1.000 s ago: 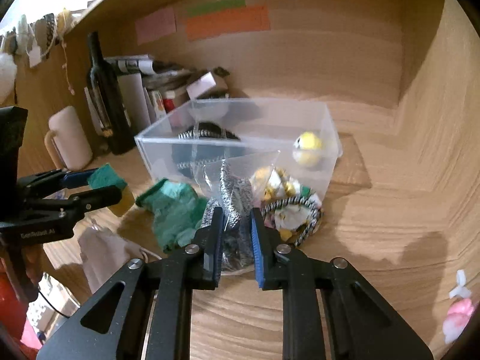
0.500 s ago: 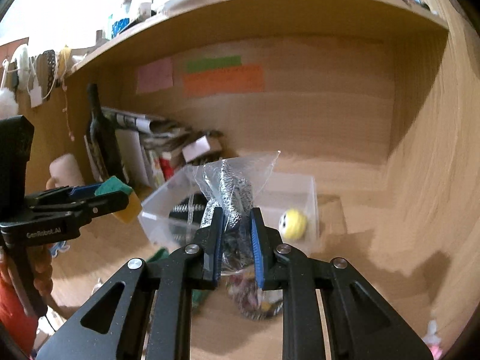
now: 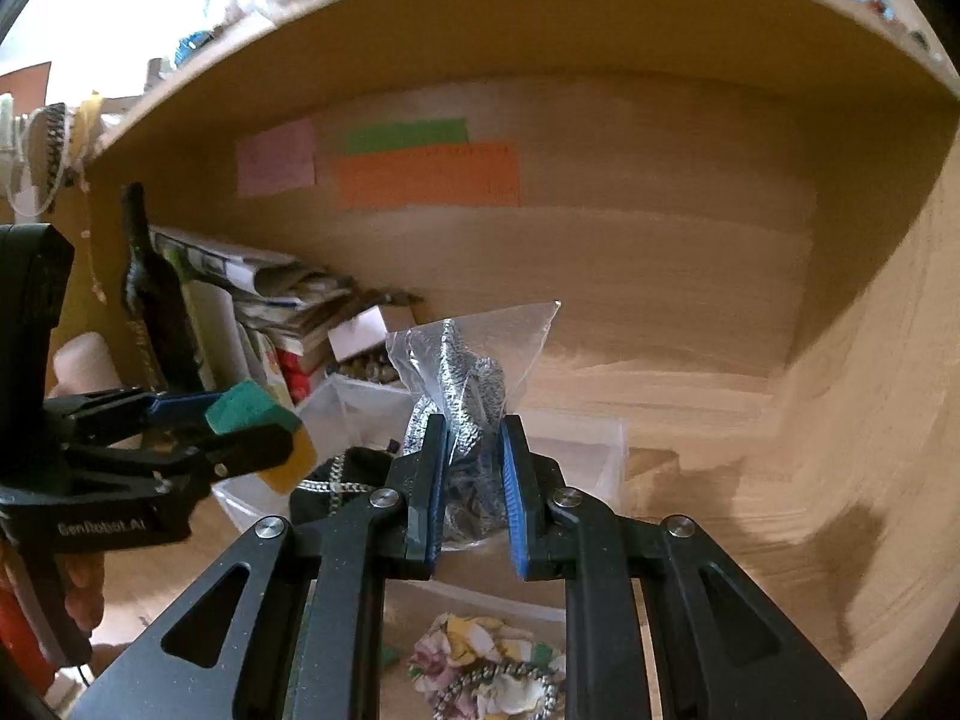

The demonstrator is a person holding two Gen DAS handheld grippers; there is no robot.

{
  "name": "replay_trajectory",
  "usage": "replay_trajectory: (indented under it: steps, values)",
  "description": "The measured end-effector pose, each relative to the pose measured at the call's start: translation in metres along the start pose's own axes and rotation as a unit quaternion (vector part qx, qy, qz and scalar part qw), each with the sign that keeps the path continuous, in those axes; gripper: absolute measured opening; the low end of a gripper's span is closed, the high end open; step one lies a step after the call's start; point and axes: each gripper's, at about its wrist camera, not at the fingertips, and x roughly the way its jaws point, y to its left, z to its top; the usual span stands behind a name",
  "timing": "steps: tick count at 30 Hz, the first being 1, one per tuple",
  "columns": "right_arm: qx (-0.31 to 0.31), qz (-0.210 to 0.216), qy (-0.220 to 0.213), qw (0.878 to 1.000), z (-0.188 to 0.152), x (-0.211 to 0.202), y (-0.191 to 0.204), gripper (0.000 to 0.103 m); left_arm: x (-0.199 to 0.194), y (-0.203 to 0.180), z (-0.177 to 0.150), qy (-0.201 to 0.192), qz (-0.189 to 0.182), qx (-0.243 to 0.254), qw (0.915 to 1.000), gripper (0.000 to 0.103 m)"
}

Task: Organize soft objects
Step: 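Lower the sponge and glove bag into the clear bin and open both tools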

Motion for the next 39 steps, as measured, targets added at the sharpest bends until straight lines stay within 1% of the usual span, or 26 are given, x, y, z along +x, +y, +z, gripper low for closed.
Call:
replay_trajectory:
  steps: [3, 8, 10, 15, 18, 20, 22, 25, 26, 27, 29, 31, 33, 34, 35, 36, 37, 38, 39]
  values:
    - [-0.003, -0.004, 0.019, 1.0, -0.001, 0.015, -0.003, 0.015, 0.021, 0.002, 0.001, 0.028, -0.011, -0.007, 0.9995, 0.063]
    - [-0.006, -0.008, 0.05, 0.999, -0.008, 0.04, -0.008, 0.015, 0.057, 0.006, -0.002, 0.081, -0.033, -0.025, 0.9959, 0.063]
    - [-0.005, -0.008, 0.064, 0.998, -0.011, 0.049, -0.01, 0.016, 0.063, 0.005, -0.003, 0.086, -0.029, -0.023, 0.9956, 0.063]
    - [-0.002, -0.002, 0.103, 0.995, -0.022, 0.065, -0.015, 0.016, 0.069, -0.005, -0.006, 0.088, -0.009, 0.008, 0.9961, 0.063]
    - [-0.006, 0.0, 0.126, 0.992, -0.027, 0.074, -0.013, 0.016, 0.073, -0.006, -0.009, 0.088, -0.002, 0.016, 0.996, 0.063]
    - [-0.008, -0.001, 0.132, 0.991, -0.029, 0.075, -0.013, 0.016, 0.073, -0.006, -0.01, 0.091, -0.001, 0.013, 0.9958, 0.066]
    - [-0.01, -0.001, 0.135, 0.991, -0.029, 0.074, -0.012, 0.016, 0.071, -0.003, -0.01, 0.096, -0.012, 0.01, 0.9953, 0.067]
    - [-0.013, 0.003, 0.136, 0.991, -0.028, 0.069, -0.011, 0.019, 0.065, 0.0, -0.01, 0.092, -0.019, 0.007, 0.9955, 0.069]
    - [-0.015, 0.001, 0.134, 0.991, -0.029, 0.068, -0.011, 0.025, 0.062, 0.002, -0.01, 0.09, -0.02, 0.005, 0.9958, 0.07]
    - [-0.015, -0.002, 0.132, 0.991, -0.029, 0.065, -0.011, 0.033, 0.058, 0.002, -0.009, 0.087, -0.019, 0.003, 0.996, 0.07]
    - [-0.014, -0.004, 0.125, 0.992, -0.027, 0.062, -0.011, 0.04, 0.053, 0.001, -0.008, 0.082, -0.017, 0.002, 0.9964, 0.07]
    - [-0.011, -0.007, 0.113, 0.993, -0.023, 0.054, -0.011, 0.04, 0.044, 0.001, -0.006, 0.073, -0.013, 0.005, 0.9972, 0.07]
    - [-0.009, -0.006, 0.104, 0.995, -0.018, 0.048, -0.01, 0.041, 0.033, 0.0, -0.004, 0.061, -0.01, 0.01, 0.998, 0.072]
    - [-0.009, -0.007, 0.099, 0.995, -0.016, 0.044, -0.011, 0.043, 0.024, -0.002, -0.003, 0.05, -0.005, 0.013, 0.9987, 0.078]
    - [-0.008, -0.008, 0.093, 0.996, -0.015, 0.039, -0.011, 0.047, 0.019, -0.002, -0.002, 0.042, -0.002, 0.016, 0.999, 0.086]
    - [-0.009, -0.012, 0.083, 0.996, -0.013, 0.032, -0.01, 0.053, 0.012, -0.004, -0.003, 0.03, 0.003, 0.019, 0.9994, 0.09]
    - [-0.009, -0.017, 0.075, 0.997, -0.012, 0.026, -0.009, 0.057, 0.004, -0.005, -0.003, 0.017, 0.008, 0.022, 0.9996, 0.096]
    - [-0.011, -0.023, 0.066, 0.998, -0.012, 0.021, -0.008, 0.065, -0.001, -0.006, -0.004, 0.008, 0.011, 0.025, 0.9996, 0.098]
    - [-0.014, -0.027, 0.057, 0.998, -0.013, 0.014, -0.008, 0.069, -0.007, -0.007, -0.006, 0.002, 0.014, 0.028, 0.9995, 0.099]
